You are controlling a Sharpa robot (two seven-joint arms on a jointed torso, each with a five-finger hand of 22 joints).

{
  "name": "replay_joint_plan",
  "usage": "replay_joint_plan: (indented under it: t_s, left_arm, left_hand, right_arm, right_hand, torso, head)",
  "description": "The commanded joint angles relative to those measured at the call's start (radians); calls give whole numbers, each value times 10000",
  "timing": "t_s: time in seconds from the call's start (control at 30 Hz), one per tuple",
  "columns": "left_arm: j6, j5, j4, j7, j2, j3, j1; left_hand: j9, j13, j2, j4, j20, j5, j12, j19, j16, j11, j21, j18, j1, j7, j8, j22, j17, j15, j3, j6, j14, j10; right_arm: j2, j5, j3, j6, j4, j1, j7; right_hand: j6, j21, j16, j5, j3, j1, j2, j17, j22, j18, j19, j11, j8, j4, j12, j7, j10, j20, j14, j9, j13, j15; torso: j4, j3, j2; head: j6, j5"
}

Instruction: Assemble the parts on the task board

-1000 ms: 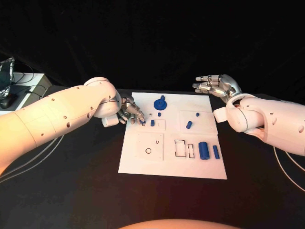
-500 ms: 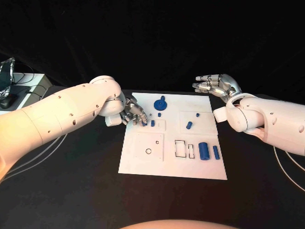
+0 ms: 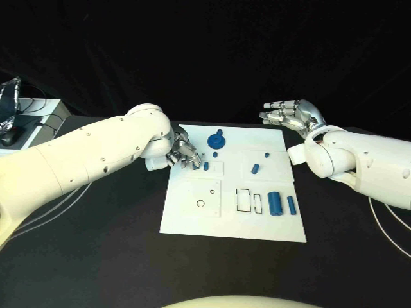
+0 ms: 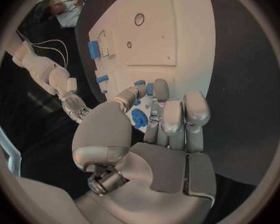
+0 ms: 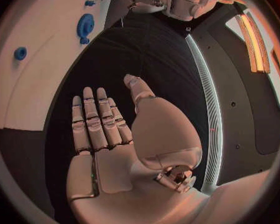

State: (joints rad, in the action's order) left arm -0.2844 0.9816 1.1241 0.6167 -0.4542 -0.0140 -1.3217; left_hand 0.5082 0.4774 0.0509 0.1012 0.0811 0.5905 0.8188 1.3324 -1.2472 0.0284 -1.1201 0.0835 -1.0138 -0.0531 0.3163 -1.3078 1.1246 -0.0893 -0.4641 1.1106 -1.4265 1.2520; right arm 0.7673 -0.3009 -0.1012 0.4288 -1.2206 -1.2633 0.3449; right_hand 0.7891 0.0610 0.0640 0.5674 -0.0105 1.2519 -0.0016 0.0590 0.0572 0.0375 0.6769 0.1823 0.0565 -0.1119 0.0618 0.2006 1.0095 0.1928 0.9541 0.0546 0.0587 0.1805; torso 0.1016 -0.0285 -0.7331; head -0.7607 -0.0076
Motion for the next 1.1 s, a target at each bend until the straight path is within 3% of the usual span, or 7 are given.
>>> replay_joint_plan:
  t_s: [0.03, 0.57, 1.1]
  left_arm:
    - [7, 647, -3, -19, 44, 8, -29]
    - [-842, 557, -273, 79, 151, 80, -70]
    - [-1068, 394, -336, 92, 159, 93, -92]
  left_hand:
    - [3, 25, -11, 1145, 108, 280, -71, 14, -60, 300, -39, -219, -193, 257, -43, -1089, 26, -41, -1061, 332, -56, 380]
    - [-17, 61, 4, 1081, 145, 396, -127, -5, -71, 294, -29, -259, -314, 255, -109, -1083, 38, -37, -927, 358, -50, 386]
    - [-22, 86, 28, 1056, 168, 420, -133, -15, -86, 291, -36, -285, -356, 255, -133, -1089, 64, -30, -924, 379, -51, 389]
  right_arm:
    - [-6, -92, 4, -91, -10, -5, 77]
    - [-13, -92, 4, -92, -17, -5, 76]
    - [-19, -92, 4, -77, -5, -5, 85]
  right_hand:
    - [48, -34, -61, 55, 16, -67, 4, -11, -6, -116, -56, 28, -31, -20, -31, 300, 41, 19, 6, 5, -11, -1]
    - [48, -34, -61, 55, 16, -67, 4, -11, -6, -116, -56, 28, -31, -20, -31, 300, 41, 19, 6, 5, -11, -1]
    - [48, -35, -61, 75, 24, -82, 0, -11, -6, -117, -53, 28, -31, -46, -32, 299, 42, 19, 15, 5, -11, -3]
  torso:
    - [-3, -5, -13]
    - [1, -4, -8]
    - [-4, -1, -8]
  head:
    - [4, -2]
    - [-44, -21]
    - [-80, 12]
